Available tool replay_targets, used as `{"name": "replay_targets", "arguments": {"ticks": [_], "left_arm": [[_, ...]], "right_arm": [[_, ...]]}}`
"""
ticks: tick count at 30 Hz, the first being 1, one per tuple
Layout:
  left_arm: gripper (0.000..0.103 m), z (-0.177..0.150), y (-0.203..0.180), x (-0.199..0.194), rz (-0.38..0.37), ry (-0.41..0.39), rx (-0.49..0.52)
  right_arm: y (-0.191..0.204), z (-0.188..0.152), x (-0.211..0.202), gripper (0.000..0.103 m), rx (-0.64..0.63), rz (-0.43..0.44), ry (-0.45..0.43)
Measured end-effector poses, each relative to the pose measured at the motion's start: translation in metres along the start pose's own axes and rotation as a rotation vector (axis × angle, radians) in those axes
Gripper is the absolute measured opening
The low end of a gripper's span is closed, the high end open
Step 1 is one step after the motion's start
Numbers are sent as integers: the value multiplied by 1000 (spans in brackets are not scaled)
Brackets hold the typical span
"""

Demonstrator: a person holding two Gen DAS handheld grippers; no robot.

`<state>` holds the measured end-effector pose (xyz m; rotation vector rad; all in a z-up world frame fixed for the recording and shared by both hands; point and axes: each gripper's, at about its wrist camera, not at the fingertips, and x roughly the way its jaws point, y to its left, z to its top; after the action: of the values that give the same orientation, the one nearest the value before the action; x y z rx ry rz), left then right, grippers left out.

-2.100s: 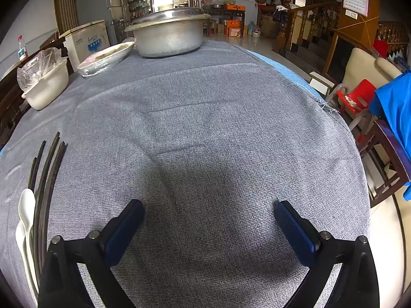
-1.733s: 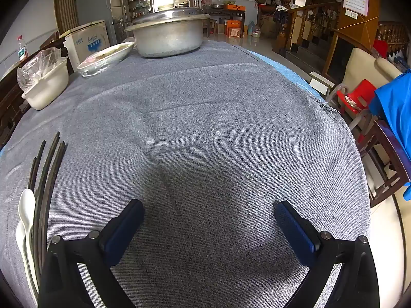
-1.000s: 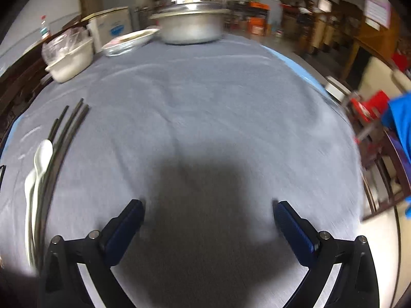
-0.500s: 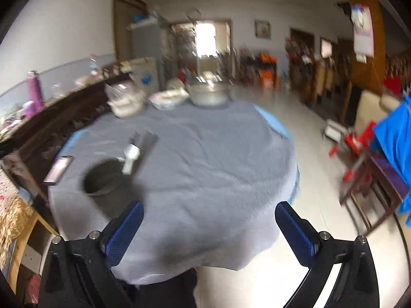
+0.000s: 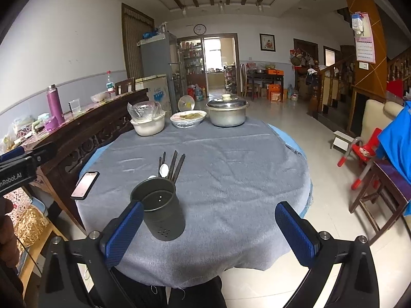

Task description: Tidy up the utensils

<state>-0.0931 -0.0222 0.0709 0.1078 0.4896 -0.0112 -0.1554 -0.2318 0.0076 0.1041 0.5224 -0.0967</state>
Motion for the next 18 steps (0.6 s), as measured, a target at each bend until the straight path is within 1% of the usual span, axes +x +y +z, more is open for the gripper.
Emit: {"name": "replay_targets", "arguments": {"ticks": [7,18], "left_arm": [[103,-2,2,6,-7,13,-4],[103,-7,3,19,-16,44,-14]], "right_arm": [[4,1,7,103,1,-10,20],[10,1,18,103,-6,0,47]]}}
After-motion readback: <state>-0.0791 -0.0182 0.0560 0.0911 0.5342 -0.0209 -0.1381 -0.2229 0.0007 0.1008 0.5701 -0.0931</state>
